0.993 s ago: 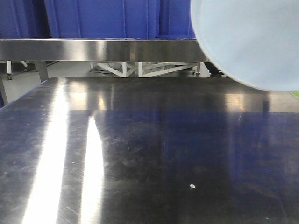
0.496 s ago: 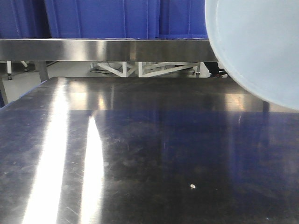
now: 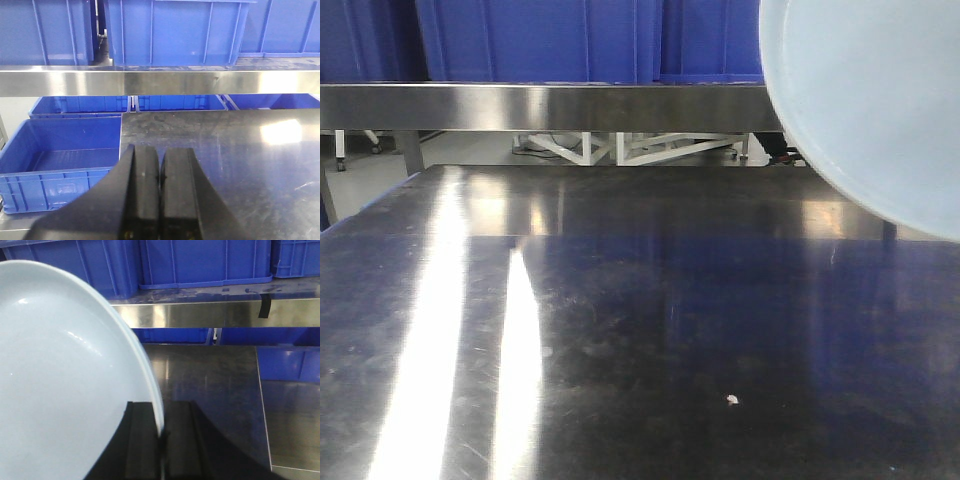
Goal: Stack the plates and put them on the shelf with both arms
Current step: 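Drive the base across the room holding the stack in the right gripper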
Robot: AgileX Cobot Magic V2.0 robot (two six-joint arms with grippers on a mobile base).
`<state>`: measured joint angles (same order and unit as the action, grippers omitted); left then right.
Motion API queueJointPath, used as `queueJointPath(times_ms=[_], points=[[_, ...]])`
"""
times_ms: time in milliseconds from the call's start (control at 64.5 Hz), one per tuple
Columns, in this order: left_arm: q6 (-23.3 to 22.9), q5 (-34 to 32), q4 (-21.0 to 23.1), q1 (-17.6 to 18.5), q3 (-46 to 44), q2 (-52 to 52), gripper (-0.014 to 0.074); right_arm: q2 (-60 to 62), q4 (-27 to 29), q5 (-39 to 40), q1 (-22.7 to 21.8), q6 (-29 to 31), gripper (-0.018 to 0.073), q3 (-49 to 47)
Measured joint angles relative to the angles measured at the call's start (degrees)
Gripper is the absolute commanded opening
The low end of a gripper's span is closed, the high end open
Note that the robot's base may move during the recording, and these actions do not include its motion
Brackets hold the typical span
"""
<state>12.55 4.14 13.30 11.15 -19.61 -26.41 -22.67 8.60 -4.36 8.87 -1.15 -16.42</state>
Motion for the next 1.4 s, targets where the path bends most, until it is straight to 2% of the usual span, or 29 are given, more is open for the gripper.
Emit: queueJointPath(times_ms=[1396], points=[[0.0,0.0,0.0,0.0,0.0,0.0,0.0082,0.0,-0.1,-0.13,0.0,0.0,0.0056,0.0]])
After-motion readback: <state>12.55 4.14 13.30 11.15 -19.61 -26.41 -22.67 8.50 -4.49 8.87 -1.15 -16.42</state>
